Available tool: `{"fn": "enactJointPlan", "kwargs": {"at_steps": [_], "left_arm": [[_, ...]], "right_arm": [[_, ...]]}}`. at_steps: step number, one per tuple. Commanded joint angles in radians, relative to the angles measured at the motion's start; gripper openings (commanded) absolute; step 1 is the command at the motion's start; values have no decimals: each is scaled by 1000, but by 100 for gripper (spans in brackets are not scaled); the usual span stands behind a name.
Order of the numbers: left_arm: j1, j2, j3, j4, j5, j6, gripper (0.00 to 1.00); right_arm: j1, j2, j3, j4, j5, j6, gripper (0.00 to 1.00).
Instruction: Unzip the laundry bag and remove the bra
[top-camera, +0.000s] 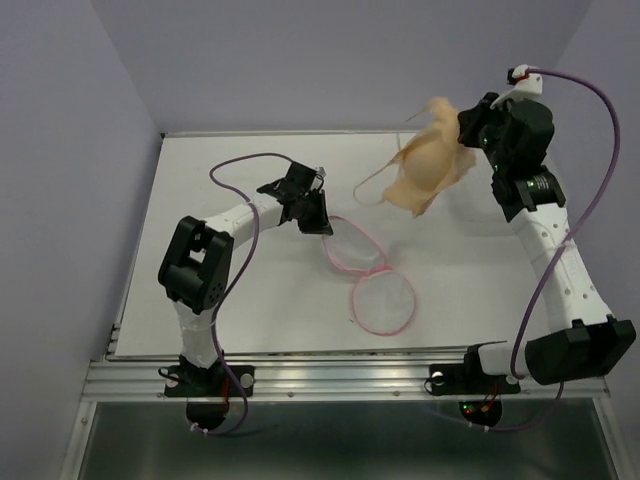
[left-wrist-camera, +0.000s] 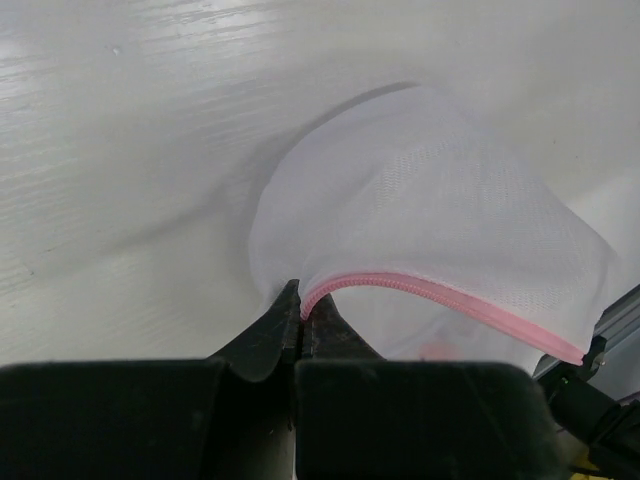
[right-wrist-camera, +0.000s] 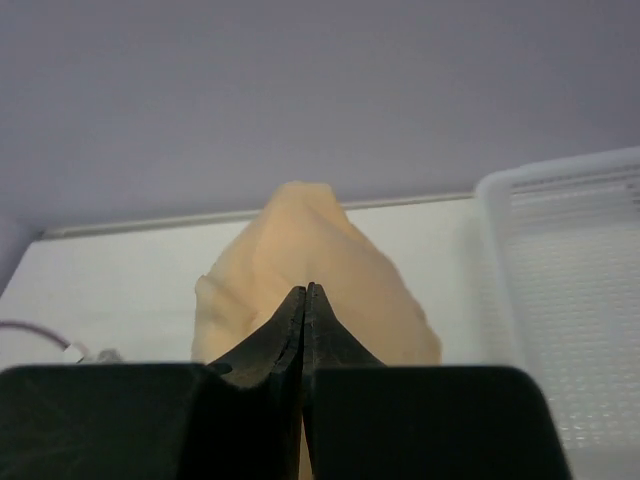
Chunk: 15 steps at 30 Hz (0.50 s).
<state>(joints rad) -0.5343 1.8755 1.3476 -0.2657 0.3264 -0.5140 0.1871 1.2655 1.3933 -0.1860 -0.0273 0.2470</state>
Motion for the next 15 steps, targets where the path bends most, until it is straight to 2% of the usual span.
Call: {"fn": "enactJointPlan", "kwargs": {"at_steps": [1,7,9,14,15], "left_arm": [[19,-49,-34,13,7,3,0],[22,-76,-53,2,13,-12,0],[22,-93,-56,2,10,-17,0],[23,-111,-45,-18,-10,-18,0],[26,-111,-39,-27,-21,-23,0]], "right_arm": [[-86,87,166,-33,206,-98,1],[-188,253,288,-44,360,-181,1],[-244,308,315,-41,485,-209,1],[-316,406,319,-40,422,-232,1],[-325,440,308,-38,423,-230,4]]}}
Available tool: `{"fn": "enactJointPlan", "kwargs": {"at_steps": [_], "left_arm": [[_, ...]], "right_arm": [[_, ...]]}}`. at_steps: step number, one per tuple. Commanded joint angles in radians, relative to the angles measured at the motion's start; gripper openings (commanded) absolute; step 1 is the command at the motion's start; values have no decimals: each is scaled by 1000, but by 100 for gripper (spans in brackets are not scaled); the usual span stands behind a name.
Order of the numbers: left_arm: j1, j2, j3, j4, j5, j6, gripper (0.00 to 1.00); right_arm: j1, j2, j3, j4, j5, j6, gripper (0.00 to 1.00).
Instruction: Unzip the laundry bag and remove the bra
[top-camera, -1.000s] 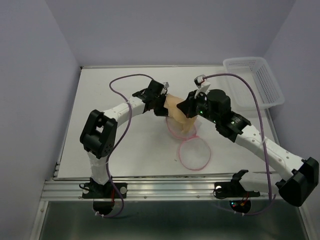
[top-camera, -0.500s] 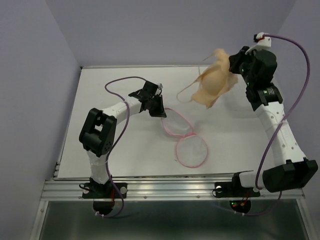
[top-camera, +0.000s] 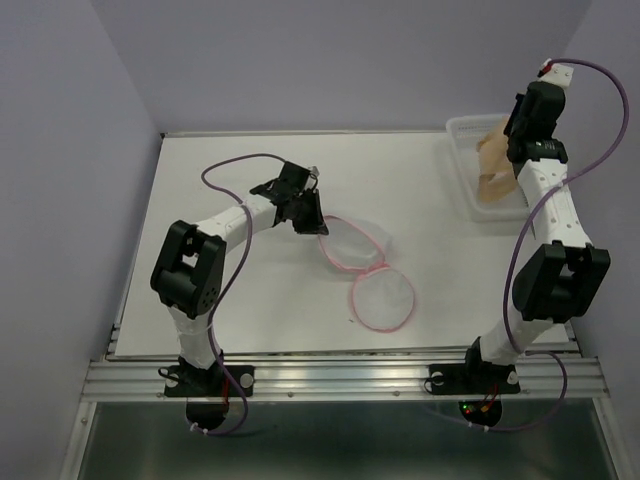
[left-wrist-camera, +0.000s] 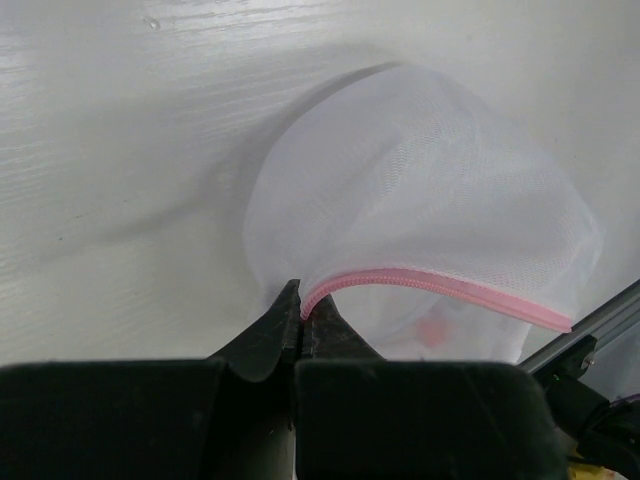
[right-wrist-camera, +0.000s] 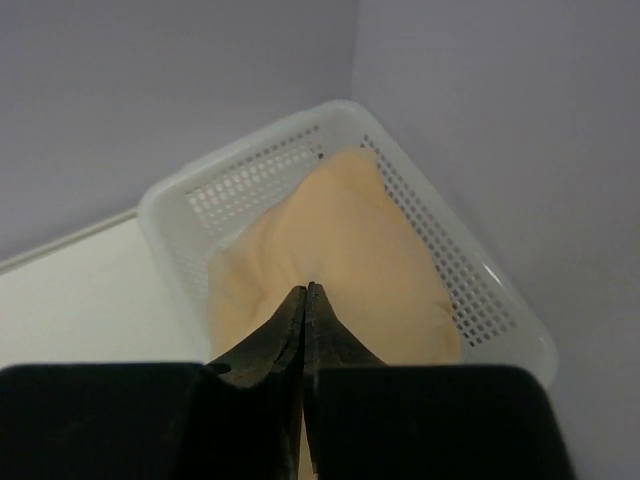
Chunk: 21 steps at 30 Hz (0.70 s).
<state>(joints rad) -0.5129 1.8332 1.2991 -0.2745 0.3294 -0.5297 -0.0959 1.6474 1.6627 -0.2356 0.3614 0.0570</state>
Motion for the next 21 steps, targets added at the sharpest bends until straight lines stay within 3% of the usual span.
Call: {"fn": "enactJointPlan", "kwargs": {"at_steps": [1,4,5,6,8,9,12,19,21], "left_arm": [[5,-68,12,-25,-29,-9,0],[14,-72,12,-34,-73,-46,0],[14,-74,12,-38,-85,-49,0],[14,-78,20,-49,-98,-52,9],[16,-91,25,-52,-101,-50,28],[17,-113,28,-54,-107,-47,57],[16,-169,71,-84,-148,-10,99],[17,-321,126,-155,-251,11,99],[19,-374,105,-196,-318,-10,99]], "right_arm": [[-54,72,35,9,30,-36,7],[-64,101,26,-11,25,-36,54],[-64,103,31,-22,10,-29,93],[-64,97,31,-36,-4,-22,100],[-64,74,28,-47,-73,-13,100],[-64,40,26,-56,-113,-20,100],[-64,-39,-4,-88,-192,-23,100],[-64,-243,-194,-238,-142,193,100],[-64,-300,-263,-252,-192,249,100]]}}
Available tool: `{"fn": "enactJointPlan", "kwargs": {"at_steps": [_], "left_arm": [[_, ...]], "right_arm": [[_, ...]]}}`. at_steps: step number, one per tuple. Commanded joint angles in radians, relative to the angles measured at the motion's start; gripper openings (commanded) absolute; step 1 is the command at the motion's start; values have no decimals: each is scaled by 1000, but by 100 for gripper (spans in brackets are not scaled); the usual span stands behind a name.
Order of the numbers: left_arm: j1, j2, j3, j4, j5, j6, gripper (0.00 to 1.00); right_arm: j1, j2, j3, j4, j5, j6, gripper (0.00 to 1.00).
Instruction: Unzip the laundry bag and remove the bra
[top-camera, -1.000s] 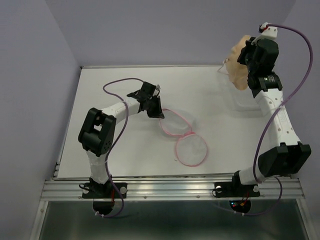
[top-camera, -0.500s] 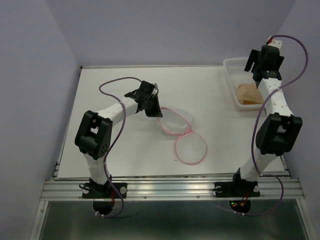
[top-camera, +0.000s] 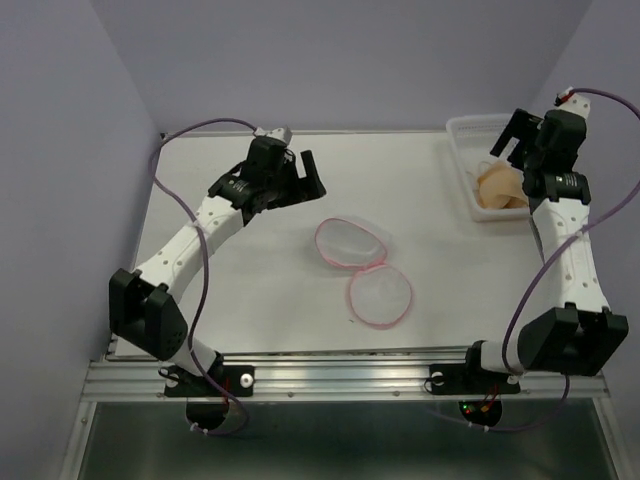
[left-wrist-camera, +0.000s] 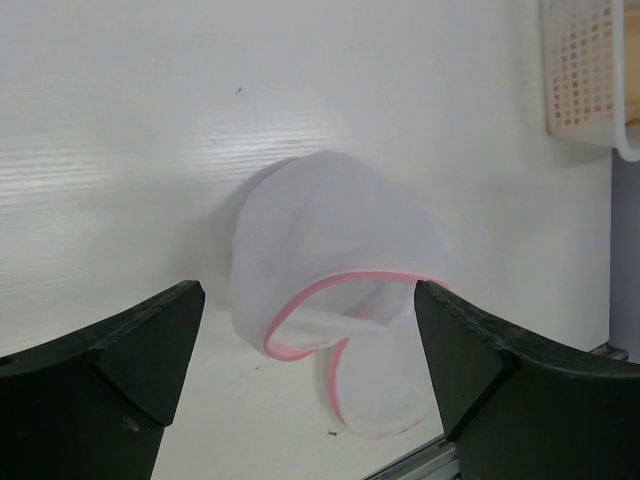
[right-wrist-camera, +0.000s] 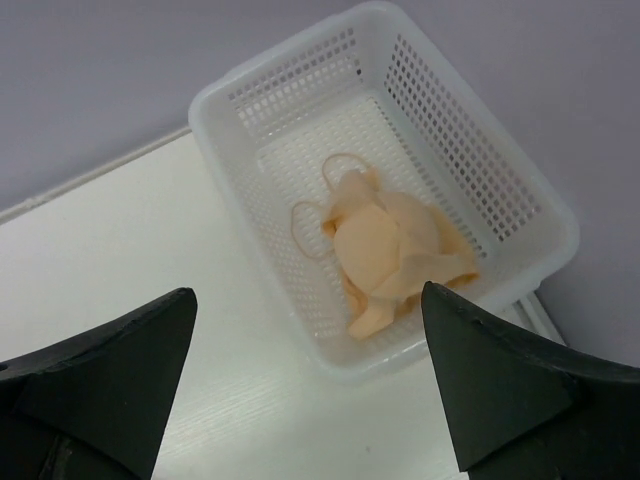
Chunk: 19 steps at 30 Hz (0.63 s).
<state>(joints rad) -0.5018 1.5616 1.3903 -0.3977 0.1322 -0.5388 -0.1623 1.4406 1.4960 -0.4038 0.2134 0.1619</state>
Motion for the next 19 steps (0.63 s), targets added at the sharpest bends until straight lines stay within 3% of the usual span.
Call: {"fn": "enactJointPlan", "kwargs": {"at_steps": [1,2,6,9,19], "left_arm": [[9,-127,0,-87,-175,-15,99],[11,-152,-16,-102,-218,-33,99],[26,-325,-109,-177,-450,-137,99],[57,-432,-224,-202,-537,-202,99],[95,-525,-344,-194,-508,-237,99]], "right_arm": [[3,-123,-138,-86,-75,140,100],[3,-182,-217,-89,-129,125,100],[3,-310,-371,-162,-83,197,100],[3,-412,-517,-149,-126,264,100],[3,-568,-612,-138,-46,268,100]]}}
